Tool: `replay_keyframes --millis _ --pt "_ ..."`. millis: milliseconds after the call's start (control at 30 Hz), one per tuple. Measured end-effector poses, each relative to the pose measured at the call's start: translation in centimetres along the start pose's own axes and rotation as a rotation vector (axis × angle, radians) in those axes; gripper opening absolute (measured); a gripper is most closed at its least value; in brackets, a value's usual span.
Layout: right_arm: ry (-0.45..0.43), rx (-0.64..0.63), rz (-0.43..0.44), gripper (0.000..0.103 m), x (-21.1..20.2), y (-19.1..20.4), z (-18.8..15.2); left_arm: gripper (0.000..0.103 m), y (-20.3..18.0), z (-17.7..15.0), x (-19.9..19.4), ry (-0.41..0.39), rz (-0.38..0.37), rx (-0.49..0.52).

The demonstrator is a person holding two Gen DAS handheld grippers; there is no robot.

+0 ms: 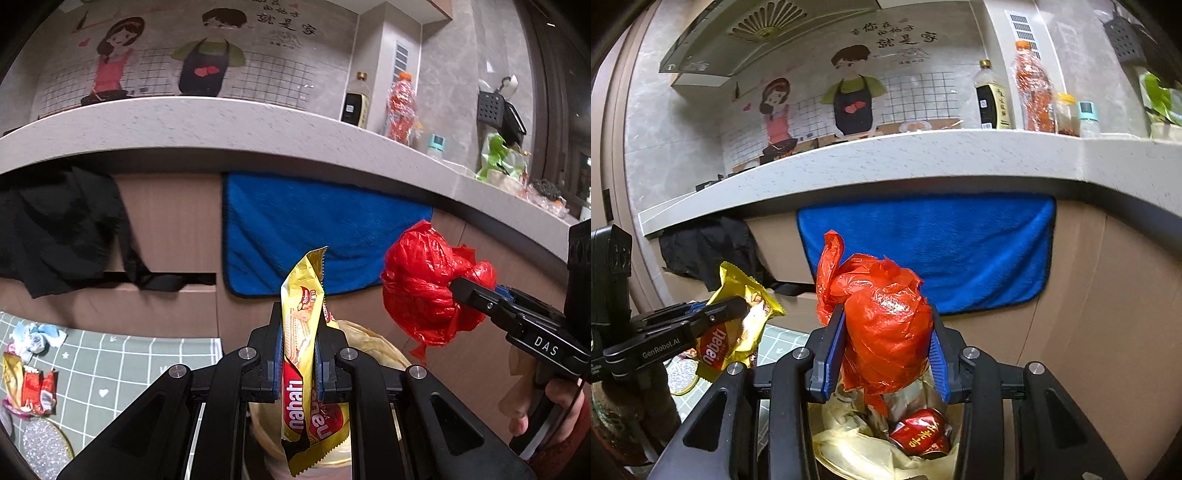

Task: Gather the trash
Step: 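Carry the wrapper and red bag over the yellow-lined bin with both grippers, then open both grippers to drop the wrapper and red bag into the bin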

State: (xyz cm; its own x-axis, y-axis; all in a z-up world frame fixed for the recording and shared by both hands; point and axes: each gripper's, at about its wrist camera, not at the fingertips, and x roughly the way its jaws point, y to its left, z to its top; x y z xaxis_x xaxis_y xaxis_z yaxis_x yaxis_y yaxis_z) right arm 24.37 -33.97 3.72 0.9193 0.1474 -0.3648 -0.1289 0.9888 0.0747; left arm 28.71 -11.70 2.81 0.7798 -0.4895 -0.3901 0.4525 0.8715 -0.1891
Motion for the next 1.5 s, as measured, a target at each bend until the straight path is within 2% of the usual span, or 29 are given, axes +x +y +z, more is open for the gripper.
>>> replay_keyframes --millis 333,600,1033,1233,1267,1333,1367,1400,1433,1500 --pt "0.034 0.015 -0.015 0.038 1.2 -1.6 -1.4 0.013 -1.5 -1.3 2.4 0.031 -0.018 0.008" --pt "0.063 0.050 -0.020 0.038 2.1 -2.8 -2.8 0.013 -2.2 -1.7 3.3 0.026 -0.023 0.017" --pt "0.105 0.085 -0.026 0.039 4.0 -3.9 -4.1 0.013 -2.1 -2.3 5.6 0.068 -0.034 0.010" --pt "0.130 0.112 -0.031 0.039 5.2 -4.5 -4.4 0.013 -1.9 -2.8 7.0 0.085 -0.058 -0.012" --pt "0.128 0.120 -0.026 0.042 5.5 -4.7 -4.6 0.014 -1.8 -2.8 7.3 0.086 -0.066 -0.016" --pt "0.126 0.123 -0.023 0.046 6.0 -5.0 -4.7 0.019 -1.4 -2.8 8.0 0.098 -0.117 -0.036" --pt "0.148 0.130 -0.034 0.052 6.6 -5.2 -4.9 0.031 -0.9 -2.8 8.5 0.125 -0.145 -0.059" --pt "0.164 0.136 -0.036 0.055 7.0 -5.4 -5.1 0.048 -0.6 -2.8 8.9 0.143 -0.156 -0.076" --pt "0.181 0.149 -0.026 0.055 7.3 -5.6 -5.4 0.054 -0.1 -2.9 9.2 0.164 -0.164 -0.097" --pt "0.186 0.182 -0.005 0.056 7.6 -5.9 -6.0 0.056 0.5 -3.0 9.4 0.175 -0.156 -0.118"
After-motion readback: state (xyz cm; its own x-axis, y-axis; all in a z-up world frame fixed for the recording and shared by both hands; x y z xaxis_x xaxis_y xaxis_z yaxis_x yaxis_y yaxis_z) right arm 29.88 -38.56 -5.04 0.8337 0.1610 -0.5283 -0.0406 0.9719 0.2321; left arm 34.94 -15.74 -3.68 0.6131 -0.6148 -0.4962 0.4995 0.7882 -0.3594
